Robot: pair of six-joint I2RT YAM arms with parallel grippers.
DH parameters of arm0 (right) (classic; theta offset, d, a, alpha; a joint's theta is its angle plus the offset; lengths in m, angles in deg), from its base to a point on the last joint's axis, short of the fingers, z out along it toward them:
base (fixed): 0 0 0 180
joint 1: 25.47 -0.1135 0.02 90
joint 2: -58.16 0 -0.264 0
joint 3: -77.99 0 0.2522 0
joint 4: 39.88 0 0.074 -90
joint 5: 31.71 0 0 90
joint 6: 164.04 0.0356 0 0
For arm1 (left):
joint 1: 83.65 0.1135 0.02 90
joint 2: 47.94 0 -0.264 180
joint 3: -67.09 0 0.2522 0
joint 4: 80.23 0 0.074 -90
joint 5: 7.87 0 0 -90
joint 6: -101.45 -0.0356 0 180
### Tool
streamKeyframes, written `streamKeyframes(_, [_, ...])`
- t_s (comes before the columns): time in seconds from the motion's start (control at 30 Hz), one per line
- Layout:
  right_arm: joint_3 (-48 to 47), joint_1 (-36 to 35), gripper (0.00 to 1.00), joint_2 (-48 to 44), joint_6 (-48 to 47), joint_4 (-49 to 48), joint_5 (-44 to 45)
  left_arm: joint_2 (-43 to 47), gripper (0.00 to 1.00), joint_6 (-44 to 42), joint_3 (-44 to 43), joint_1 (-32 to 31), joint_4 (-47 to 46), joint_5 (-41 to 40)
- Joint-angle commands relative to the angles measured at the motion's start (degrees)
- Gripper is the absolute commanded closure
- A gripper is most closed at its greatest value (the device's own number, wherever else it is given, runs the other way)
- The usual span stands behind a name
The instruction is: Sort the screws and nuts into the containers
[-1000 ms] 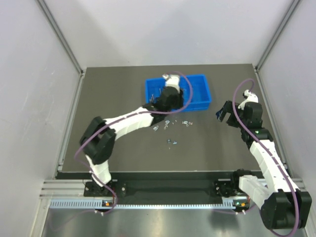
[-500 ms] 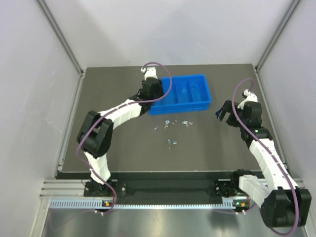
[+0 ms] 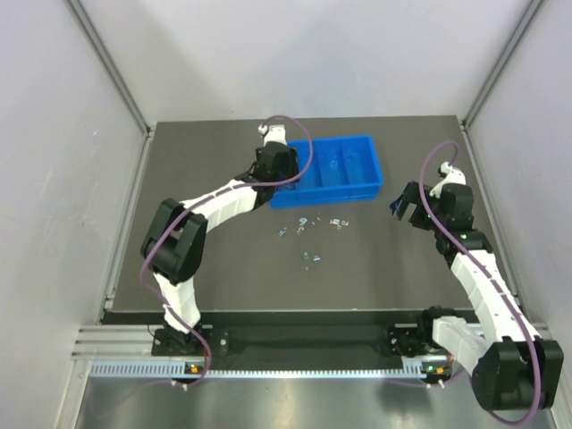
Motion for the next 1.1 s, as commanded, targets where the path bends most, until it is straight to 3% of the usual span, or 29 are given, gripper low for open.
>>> streamKeyframes(0.0, [-0.87,-0.44,0.0,-1.15,0.01,-0.98,-0.35,7.51,0.29,-1.91,-0.61,0.0,-2.09,4.45])
streamKeyframes(0.07, [-0.87,-0.35,0.0,-1.33,0.1,-1.07,-0.52,9.27,0.23,-2.27,0.0,-0.18,-1.92,5.51])
streamKeyframes(0.37, [-0.26,-0.44,0.0,-2.56,-0.08,-1.07,-0.7,20.79,0.25,-1.12,5.89,-3.95,7.3,7.28])
streamKeyframes(0.63, [-0.08,-0.44,0.0,-2.47,-0.08,-1.42,-0.88,30.2,0.23,1.59,18.81,-7.92,10.21,6.57])
streamKeyframes(0.8, [-0.08,-0.52,0.0,-2.47,0.01,-0.98,-1.05,30.21,0.21,3.09,23.64,-8.0,10.83,5.79])
streamKeyframes(1.07, [0.36,-0.52,0.0,-2.82,0.1,-1.33,-0.61,22.92,0.24,4.41,22.86,-8.0,11.09,5.61])
